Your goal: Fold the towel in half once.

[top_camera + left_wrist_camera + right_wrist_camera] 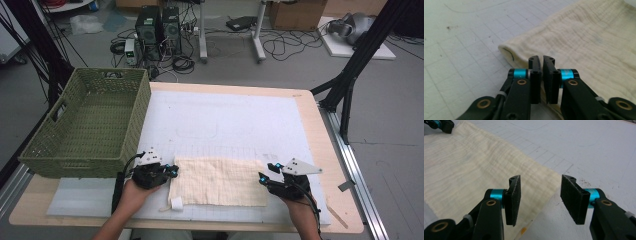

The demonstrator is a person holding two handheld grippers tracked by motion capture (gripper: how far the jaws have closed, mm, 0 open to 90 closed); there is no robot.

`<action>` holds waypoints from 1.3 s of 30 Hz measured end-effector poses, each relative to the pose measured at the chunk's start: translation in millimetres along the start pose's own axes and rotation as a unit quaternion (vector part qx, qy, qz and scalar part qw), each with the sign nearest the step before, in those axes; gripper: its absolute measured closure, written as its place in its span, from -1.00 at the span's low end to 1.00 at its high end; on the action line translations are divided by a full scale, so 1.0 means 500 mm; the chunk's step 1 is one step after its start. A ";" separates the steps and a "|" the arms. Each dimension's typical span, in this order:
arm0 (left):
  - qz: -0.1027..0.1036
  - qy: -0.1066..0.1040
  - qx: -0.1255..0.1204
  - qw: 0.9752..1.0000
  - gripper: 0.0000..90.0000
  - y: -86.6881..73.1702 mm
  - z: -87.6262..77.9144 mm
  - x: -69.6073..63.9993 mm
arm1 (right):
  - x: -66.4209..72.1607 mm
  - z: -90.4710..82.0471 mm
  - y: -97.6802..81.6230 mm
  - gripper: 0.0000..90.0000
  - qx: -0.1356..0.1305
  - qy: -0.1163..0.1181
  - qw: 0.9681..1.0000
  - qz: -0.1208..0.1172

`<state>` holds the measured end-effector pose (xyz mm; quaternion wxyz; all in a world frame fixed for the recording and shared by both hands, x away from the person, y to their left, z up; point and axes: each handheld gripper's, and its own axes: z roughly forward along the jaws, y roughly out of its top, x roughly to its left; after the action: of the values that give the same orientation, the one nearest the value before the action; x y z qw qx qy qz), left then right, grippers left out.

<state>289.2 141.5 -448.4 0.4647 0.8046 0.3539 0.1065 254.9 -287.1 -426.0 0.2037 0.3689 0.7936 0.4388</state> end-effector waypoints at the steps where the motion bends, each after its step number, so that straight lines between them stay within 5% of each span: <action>1: 0.004 -0.002 -0.005 1.000 0.92 0.000 -0.001 -0.002 | -0.001 0.000 0.000 0.12 -0.002 0.000 1.000 -0.001; 6: 0.001 -0.011 -0.042 0.999 0.94 0.008 -0.008 -0.002 | 0.001 0.003 -0.001 0.12 0.000 0.003 1.000 0.001; 9: -0.025 -0.023 -0.080 0.996 0.94 0.016 -0.014 0.006 | 0.003 0.008 -0.001 0.12 0.001 0.006 1.000 0.004; 12: -0.057 -0.043 -0.093 0.993 0.94 0.016 -0.016 0.014 | 0.005 0.020 -0.004 0.01 0.006 0.023 0.999 0.022; 16: -0.066 -0.033 -0.092 0.993 0.94 0.014 -0.019 0.021 | 0.007 0.046 -0.014 0.09 0.043 0.015 0.998 0.039; 18: -0.071 -0.032 -0.093 0.993 0.94 0.014 -0.020 0.024 | 0.004 0.052 -0.017 0.47 0.055 0.015 0.997 0.052; 21: -0.080 -0.034 -0.095 0.992 0.94 0.013 -0.019 0.029 | 0.005 0.053 -0.017 0.88 0.058 0.024 0.997 0.037; 23: -0.085 -0.033 -0.094 0.991 0.94 0.013 -0.018 0.032 | 0.008 0.051 -0.011 0.91 0.045 0.019 0.999 0.020; 34: -0.112 0.005 -0.064 0.992 0.94 0.013 0.002 0.056 | 0.002 0.069 0.008 0.90 0.038 -0.016 0.999 0.035; 39: -0.086 0.023 -0.021 0.996 0.94 0.011 0.010 0.047 | 0.009 0.080 0.006 0.90 0.065 -0.032 0.997 0.016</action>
<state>311.3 151.8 -450.5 0.4803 0.7588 0.4300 0.0924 279.0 -261.2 -444.8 0.1976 0.4075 0.8078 0.3773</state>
